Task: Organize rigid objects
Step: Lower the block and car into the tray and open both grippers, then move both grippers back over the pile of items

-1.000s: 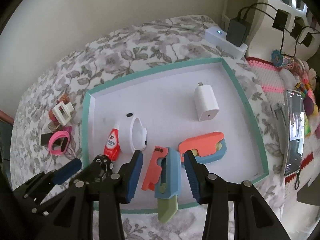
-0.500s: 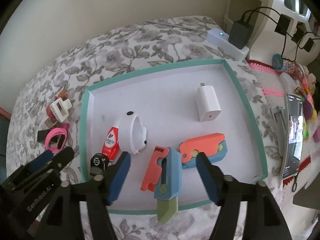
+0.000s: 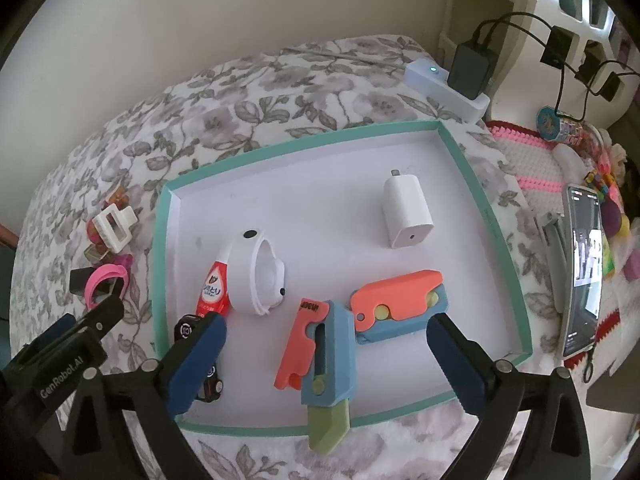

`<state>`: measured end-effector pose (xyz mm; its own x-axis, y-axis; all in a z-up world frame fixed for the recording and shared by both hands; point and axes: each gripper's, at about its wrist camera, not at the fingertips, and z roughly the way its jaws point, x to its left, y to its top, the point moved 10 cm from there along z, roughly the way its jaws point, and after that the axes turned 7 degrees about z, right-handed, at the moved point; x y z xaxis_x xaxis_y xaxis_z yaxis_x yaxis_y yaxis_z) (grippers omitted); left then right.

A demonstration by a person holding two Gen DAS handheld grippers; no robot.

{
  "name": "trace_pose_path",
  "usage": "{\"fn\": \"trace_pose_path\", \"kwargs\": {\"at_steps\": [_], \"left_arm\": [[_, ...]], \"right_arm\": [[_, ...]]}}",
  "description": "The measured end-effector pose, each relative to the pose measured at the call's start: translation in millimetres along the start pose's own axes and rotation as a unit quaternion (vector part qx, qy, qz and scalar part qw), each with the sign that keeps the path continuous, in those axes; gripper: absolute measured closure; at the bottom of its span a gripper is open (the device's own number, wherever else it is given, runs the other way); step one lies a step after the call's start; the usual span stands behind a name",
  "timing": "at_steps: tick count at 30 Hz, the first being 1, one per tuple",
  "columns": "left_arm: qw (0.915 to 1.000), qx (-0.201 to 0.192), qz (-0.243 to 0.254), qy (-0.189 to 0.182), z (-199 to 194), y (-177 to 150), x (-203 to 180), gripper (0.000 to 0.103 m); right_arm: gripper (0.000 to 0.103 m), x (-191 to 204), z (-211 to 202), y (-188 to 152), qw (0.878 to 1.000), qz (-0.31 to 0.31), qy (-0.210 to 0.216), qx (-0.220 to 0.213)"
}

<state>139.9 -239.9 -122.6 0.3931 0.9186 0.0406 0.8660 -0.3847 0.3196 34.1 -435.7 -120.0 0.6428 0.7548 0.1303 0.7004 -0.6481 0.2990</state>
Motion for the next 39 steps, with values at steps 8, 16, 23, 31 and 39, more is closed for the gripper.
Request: {"fn": "trace_pose_path", "kwargs": {"at_steps": [8,16,23,31,39], "left_arm": [[0.9990,0.002,-0.043,0.010,5,3,35,0.017],[0.9935,-0.015,-0.106,0.038,-2,10,100,0.017],[0.9827,-0.026,-0.165,0.080,-8,3,164,0.017],[0.9823,-0.020,-0.167,0.083,-1,-2,181,0.017],[0.9877,-0.021,-0.144,0.057,10,6,171,0.017]], "right_arm": [[0.000,1,2,-2,1.000,0.005,0.002,0.003],[0.000,27,-5,1,1.000,-0.013,0.023,-0.017],[0.000,74,-13,3,0.997,-0.052,0.048,-0.043],[0.000,123,-9,-4,0.991,-0.092,0.076,-0.052],[0.000,162,5,-11,0.986,-0.133,0.088,-0.058]]}}
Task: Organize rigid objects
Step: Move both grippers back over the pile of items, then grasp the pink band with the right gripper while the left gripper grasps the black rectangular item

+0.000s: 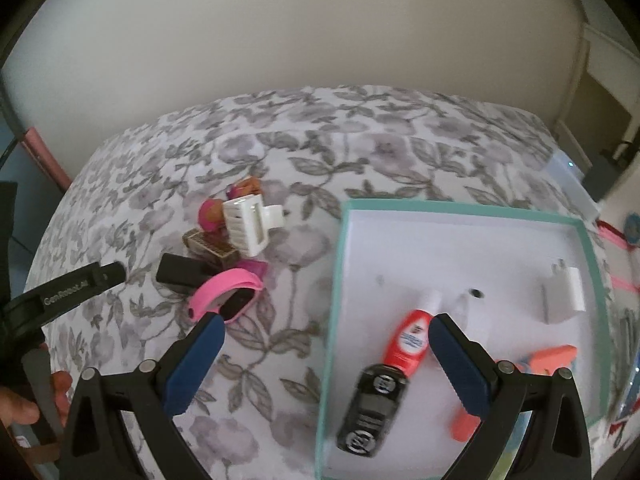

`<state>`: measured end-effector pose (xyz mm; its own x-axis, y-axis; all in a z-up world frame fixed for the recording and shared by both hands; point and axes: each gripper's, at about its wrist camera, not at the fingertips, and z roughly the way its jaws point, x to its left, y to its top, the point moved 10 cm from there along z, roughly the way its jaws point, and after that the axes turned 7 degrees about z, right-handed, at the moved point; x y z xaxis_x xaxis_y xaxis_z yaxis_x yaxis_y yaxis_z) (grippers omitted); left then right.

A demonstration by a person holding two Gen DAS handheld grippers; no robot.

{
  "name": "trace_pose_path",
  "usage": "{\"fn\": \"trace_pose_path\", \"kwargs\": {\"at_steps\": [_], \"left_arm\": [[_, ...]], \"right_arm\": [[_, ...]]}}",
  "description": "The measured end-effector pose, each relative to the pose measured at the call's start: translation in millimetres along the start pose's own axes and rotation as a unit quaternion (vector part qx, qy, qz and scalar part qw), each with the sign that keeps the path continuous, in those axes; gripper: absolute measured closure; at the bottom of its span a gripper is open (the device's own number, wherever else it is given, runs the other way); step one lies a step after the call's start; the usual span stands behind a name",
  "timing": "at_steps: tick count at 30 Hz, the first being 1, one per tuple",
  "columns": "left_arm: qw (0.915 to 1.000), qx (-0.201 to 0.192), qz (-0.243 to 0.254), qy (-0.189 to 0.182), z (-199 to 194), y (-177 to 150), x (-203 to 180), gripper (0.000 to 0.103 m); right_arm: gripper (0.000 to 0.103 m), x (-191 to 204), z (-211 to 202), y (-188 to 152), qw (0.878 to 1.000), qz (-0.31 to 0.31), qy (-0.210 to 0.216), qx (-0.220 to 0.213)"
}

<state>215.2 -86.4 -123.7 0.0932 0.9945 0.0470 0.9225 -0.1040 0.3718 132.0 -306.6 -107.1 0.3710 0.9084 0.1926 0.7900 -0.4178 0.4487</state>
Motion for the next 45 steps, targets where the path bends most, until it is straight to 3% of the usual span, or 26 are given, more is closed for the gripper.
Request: {"fn": "trace_pose_path", "kwargs": {"at_steps": [8,16,27,32,37,45], "left_arm": [[0.9996,0.022,0.000,-0.017,16,-1,-12,0.017],[0.9989,0.036,-0.019,-0.023,29,2,-11,0.017],[0.9974,0.051,-0.050,-0.012,33,6,-10,0.017],[0.9940,0.064,-0.088,-0.005,35,5,-7,0.017],[0.9934,0.056,-0.099,-0.011,36,2,-6,0.017],[0.9922,0.068,-0.089,-0.055,37,4,-16,0.017]], "right_arm": [[0.000,31,20,3,0.999,-0.033,0.021,0.000],[0.001,55,52,-6,0.996,-0.073,0.031,0.032],[0.004,75,71,-7,0.993,-0.086,0.059,0.048],[0.008,84,79,-6,0.992,-0.090,0.073,0.054],[0.010,91,88,-9,0.990,-0.094,0.086,0.065],[0.014,93,94,-13,0.988,-0.086,0.100,0.075]]}}
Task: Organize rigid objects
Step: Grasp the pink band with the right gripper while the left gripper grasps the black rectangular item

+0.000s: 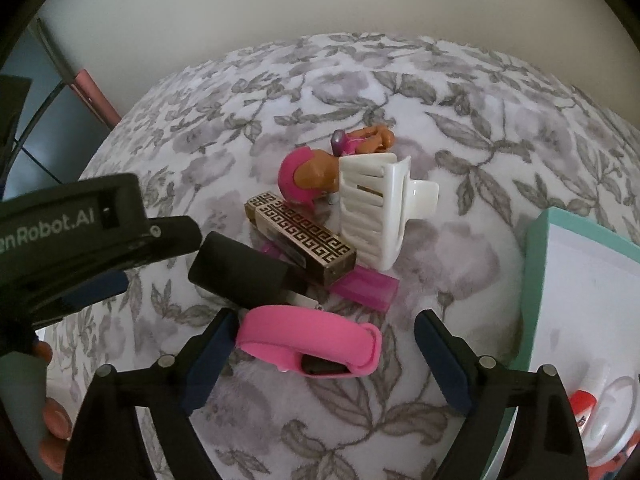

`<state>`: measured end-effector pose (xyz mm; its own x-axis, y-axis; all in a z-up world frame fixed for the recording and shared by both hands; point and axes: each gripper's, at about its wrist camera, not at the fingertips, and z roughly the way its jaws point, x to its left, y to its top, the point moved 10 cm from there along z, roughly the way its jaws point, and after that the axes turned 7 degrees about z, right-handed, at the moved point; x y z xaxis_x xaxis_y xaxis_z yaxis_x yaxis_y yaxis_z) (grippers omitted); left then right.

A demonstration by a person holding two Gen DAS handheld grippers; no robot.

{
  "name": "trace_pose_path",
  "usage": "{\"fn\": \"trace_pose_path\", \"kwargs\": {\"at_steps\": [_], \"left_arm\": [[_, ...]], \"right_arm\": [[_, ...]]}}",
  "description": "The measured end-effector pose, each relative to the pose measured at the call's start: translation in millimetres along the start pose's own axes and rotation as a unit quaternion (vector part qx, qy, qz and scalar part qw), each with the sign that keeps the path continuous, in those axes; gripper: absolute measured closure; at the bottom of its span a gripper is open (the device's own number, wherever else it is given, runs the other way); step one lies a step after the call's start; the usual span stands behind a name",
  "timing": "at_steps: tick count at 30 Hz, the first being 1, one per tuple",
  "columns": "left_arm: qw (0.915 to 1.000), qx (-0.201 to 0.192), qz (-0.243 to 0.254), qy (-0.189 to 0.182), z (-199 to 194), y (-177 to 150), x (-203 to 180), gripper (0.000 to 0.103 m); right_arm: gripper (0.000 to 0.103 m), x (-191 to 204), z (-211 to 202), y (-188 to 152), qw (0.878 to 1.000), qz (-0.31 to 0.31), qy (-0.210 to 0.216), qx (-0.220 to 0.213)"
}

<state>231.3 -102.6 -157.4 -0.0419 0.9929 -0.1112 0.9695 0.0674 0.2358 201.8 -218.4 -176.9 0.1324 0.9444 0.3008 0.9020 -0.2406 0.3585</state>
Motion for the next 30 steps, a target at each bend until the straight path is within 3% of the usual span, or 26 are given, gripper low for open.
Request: {"fn": "trace_pose_path", "kwargs": {"at_steps": [11,23,24,28,30], "left_arm": [[0.9975,0.030,0.053,-0.035,7,-7,-33,0.017],[0.9934,0.038,0.104,-0.028,26,-10,-60,0.018],[0.9931,0.039,0.107,-0.029,28,-10,-61,0.019],[0.9917,0.043,0.113,-0.042,33,-12,-69,0.039],[0.9910,0.043,0.120,-0.041,33,-12,-72,0.040]], "right_arm": [[0.034,-3,-10,2,0.999,0.013,0.029,-0.009],[0.035,-18,-16,0,0.999,0.028,0.029,-0.011],[0.035,-19,-17,0,0.999,0.029,0.028,-0.011],[0.035,-23,-19,1,0.999,0.033,0.027,-0.013],[0.035,-24,-19,1,0.999,0.033,0.027,-0.013]]}}
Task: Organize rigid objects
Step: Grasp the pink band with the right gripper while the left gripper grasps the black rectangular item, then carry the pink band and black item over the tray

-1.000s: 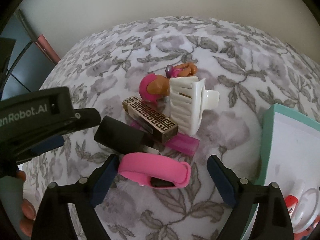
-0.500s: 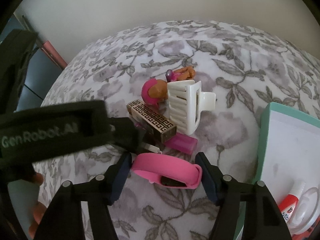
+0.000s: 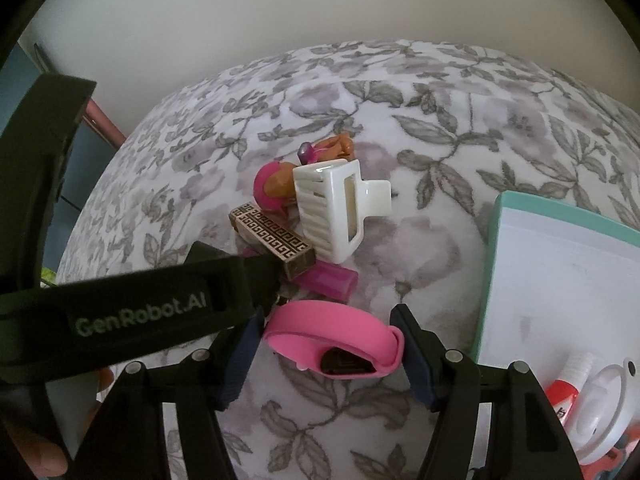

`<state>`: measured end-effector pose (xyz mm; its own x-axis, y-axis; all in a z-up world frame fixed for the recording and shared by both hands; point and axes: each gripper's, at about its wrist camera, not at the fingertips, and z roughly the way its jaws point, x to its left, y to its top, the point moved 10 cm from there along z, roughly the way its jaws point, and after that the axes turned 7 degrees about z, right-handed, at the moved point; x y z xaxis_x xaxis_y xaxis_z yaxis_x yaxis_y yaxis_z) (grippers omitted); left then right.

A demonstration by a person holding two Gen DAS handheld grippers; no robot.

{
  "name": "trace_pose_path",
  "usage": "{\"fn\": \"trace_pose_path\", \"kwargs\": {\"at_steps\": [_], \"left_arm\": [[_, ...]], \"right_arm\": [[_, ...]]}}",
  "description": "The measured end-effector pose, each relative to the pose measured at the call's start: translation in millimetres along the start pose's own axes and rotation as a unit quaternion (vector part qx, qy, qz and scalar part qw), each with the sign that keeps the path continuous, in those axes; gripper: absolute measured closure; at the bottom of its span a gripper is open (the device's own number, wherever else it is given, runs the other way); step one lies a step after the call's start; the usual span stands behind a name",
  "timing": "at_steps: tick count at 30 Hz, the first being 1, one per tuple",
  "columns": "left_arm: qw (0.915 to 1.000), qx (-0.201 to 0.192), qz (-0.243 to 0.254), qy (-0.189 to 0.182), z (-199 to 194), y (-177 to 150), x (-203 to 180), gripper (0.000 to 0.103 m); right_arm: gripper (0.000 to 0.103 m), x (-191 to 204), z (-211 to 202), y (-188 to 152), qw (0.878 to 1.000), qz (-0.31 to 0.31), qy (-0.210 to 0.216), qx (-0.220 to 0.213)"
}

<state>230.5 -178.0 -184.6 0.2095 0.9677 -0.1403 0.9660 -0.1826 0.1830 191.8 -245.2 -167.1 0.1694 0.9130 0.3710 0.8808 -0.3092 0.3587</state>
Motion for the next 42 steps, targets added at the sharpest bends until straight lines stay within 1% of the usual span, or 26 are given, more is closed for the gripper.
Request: {"fn": "trace_pose_path", "kwargs": {"at_steps": [6,11,15,19,23,27,31,34,36,39,42], "left_arm": [[1.0000,-0.004,-0.004,-0.003,-4,-5,-1,0.041],[0.9997,-0.017,-0.013,-0.008,-20,-4,4,0.041],[0.9989,-0.042,-0.016,-0.015,-41,1,4,0.041],[0.9973,-0.070,-0.008,-0.021,-65,8,-1,0.041],[0.9951,-0.096,0.003,-0.026,-88,16,-12,0.041],[0.9928,-0.113,0.011,-0.039,-103,23,-28,0.041],[0.9910,-0.122,0.018,-0.051,-112,27,-42,0.041],[0.9900,-0.126,0.026,-0.058,-117,28,-52,0.041],[0.9893,-0.129,0.033,-0.061,-120,29,-59,0.041],[0.9882,-0.131,0.049,-0.063,-122,28,-73,0.041],[0.9882,-0.122,0.066,-0.064,-118,24,-89,0.041]], "right_arm": [[0.035,-2,-2,-1,1.000,0.003,-0.001,0.000],[0.035,-4,-5,-1,1.000,0.005,0.000,-0.002],[0.035,-6,-14,2,1.000,0.006,-0.002,-0.010],[0.035,-7,-33,10,1.000,0.008,0.000,-0.029],[0.035,-10,-55,19,0.999,0.014,-0.001,-0.050],[0.035,-17,-79,28,0.997,0.019,-0.008,-0.073],[0.035,-31,-102,35,0.995,0.031,-0.022,-0.089],[0.035,-48,-118,40,0.993,0.053,-0.034,-0.097],[0.035,-61,-130,43,0.991,0.067,-0.049,-0.103],[0.035,-85,-144,44,0.987,0.096,-0.067,-0.107],[0.035,-109,-156,42,0.982,0.136,-0.076,-0.104]]}}
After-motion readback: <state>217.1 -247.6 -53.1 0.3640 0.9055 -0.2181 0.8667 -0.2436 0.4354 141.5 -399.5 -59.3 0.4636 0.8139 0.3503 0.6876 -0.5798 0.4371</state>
